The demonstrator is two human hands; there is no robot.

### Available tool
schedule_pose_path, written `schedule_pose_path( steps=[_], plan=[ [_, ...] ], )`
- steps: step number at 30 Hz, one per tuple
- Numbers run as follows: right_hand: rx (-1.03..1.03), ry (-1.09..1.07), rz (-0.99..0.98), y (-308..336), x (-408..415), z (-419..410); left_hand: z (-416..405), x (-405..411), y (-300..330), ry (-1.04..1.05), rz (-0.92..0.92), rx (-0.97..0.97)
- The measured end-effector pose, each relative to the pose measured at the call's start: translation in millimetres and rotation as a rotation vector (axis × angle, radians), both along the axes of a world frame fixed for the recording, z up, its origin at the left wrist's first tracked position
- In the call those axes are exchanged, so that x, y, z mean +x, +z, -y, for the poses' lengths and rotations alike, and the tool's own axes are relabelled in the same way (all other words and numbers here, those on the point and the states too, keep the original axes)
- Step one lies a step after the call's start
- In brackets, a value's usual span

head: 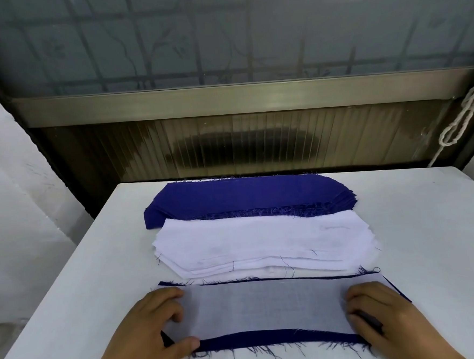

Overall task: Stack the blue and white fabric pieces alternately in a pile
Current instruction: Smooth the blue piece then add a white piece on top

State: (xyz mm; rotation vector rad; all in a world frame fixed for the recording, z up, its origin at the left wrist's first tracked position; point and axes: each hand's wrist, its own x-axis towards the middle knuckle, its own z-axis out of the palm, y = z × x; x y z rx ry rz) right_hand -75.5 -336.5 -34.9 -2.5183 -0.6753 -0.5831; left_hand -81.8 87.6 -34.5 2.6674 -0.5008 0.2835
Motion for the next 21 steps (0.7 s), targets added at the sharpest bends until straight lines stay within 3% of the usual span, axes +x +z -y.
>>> schedule_pose_path(
  steps=[6,12,18,21],
  plan=[
    [-0.047,-0.144,0.044,0.0,2.7,12.2,3.4,4.4,-3.0,0.018,0.089,-0.036],
    [-0.21,-0.364,-0.046,11.5,12.3,21.3,11.7,6.3,0.5,0.016,0.066,-0.032],
    [-0.099,-0.217,-0.086,22.1,45.2,-9.2,55.8,34.8,16.9,0.041,0.17,-0.069],
    [-0.07,-0.169,-0.246,20.8,69.3,-22.3,81.6,61.8,21.7,0.061,0.121,-0.012]
  ],
)
